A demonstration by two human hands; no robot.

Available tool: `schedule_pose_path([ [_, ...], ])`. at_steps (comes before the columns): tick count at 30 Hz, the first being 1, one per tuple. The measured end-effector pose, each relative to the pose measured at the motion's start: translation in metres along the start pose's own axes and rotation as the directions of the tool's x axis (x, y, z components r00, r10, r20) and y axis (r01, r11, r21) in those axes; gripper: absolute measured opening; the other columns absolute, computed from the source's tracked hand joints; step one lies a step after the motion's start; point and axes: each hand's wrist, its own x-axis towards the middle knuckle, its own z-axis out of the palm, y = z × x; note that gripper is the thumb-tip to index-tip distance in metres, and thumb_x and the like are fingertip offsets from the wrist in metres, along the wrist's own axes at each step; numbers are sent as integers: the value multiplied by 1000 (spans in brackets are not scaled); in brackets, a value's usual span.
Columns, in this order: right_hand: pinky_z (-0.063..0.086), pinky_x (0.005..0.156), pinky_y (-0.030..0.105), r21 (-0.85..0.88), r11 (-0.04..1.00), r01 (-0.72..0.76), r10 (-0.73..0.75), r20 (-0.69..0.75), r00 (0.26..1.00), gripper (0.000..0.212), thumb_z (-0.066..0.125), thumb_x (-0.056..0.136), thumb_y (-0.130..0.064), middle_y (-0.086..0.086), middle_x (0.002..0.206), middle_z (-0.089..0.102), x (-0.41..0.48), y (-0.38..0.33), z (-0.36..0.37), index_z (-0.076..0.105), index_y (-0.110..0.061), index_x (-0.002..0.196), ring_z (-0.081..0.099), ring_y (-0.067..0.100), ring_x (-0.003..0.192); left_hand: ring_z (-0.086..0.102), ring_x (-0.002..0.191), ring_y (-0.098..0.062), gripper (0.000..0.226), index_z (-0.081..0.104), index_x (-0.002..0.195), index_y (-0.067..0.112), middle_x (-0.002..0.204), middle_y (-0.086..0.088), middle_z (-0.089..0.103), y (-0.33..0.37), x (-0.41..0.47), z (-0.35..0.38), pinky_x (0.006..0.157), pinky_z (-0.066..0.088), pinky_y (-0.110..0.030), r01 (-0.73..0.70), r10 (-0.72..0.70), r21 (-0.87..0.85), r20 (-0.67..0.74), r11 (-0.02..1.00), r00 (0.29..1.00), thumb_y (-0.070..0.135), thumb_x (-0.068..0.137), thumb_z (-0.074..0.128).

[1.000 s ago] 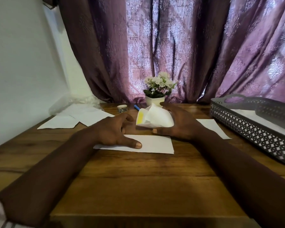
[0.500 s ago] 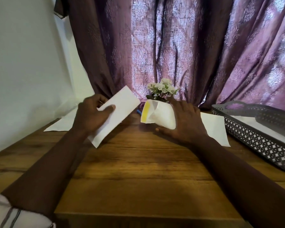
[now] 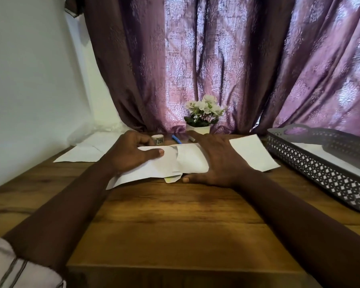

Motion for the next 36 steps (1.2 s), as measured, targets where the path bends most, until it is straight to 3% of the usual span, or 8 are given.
schedule_pose_path([
  [6, 25, 122, 52, 124, 991, -55, 26, 221, 975, 113, 45, 64, -101, -4, 165, 31, 1, -9, 6, 15, -45, 158, 32, 21, 148, 62, 81, 0, 28, 76, 85, 21, 94, 15, 71, -3, 3, 4, 78, 49, -28, 148, -148, 0, 62, 989, 987, 42, 73, 90],
  [12, 23, 123, 47, 222, 970, -97, 14, 349, 937, 80, 22, 89, -86, -7, 165, 33, 1, -16, 9, 29, -44, 157, 31, 16, 150, 63, 83, -12, 46, 64, 101, 30, 103, 9, 70, -6, 6, 22, 73, 47, -30, 167, -167, -4, 2, 986, 986, 65, 75, 78],
  [16, 15, 127, 42, 144, 981, -127, 55, 422, 905, 69, 26, 98, -73, -8, 169, 25, 4, -19, 12, 30, -41, 159, 22, 14, 155, 65, 91, -19, 44, 58, 107, 34, 106, 4, 70, 9, 6, 29, 82, 53, -37, 106, -116, 290, 18, 951, 993, 74, 88, 54],
  [19, 13, 127, 41, 134, 978, -157, 85, 431, 898, 68, 26, 99, -73, -9, 169, 22, 3, -21, 10, 28, -41, 159, 19, 13, 156, 61, 111, -27, 64, 63, 113, 35, 126, -1, 67, 5, 8, 6, 97, 49, -43, 241, -330, 478, 111, 845, 937, 88, 83, 39],
  [21, 13, 127, 42, 130, 979, -156, 85, 434, 897, 68, 26, 99, -72, -9, 169, 22, 3, -22, 8, 29, -40, 159, 19, 13, 156, 58, 109, -24, 57, 63, 109, 33, 122, 0, 63, 1, 4, -13, 95, 49, -41, 344, -446, 449, 142, 825, 884, 81, 81, 55],
  [24, 14, 127, 42, 130, 979, -156, 85, 433, 897, 67, 26, 100, -71, -10, 169, 23, 4, -23, 8, 29, -40, 159, 20, 13, 156, 59, 95, -20, 33, 65, 114, 28, 115, -4, 65, -9, -1, -38, 75, 50, -34, 526, -548, 153, 226, 836, 805, 33, 83, 76],
  [29, 14, 127, 46, 156, 972, -178, 93, 437, 894, 68, 26, 98, -73, -12, 169, 23, 4, -24, 8, 29, -41, 158, 19, 13, 155, 68, 108, -27, 66, 60, 132, 19, 117, -16, 70, -11, -8, -37, 80, 60, -35, 547, -478, -222, 297, 807, 826, -10, 77, 80],
  [36, 19, 125, 50, 221, 955, -198, 90, 417, 904, 75, 28, 94, -79, -8, 168, 27, 2, -28, 3, 29, -40, 158, 25, 18, 154, 70, 98, -15, 53, 69, 109, 28, 98, 2, 73, 8, -3, 24, 92, 57, -38, 266, -270, -106, -20, 958, 963, 9, 66, 93],
])
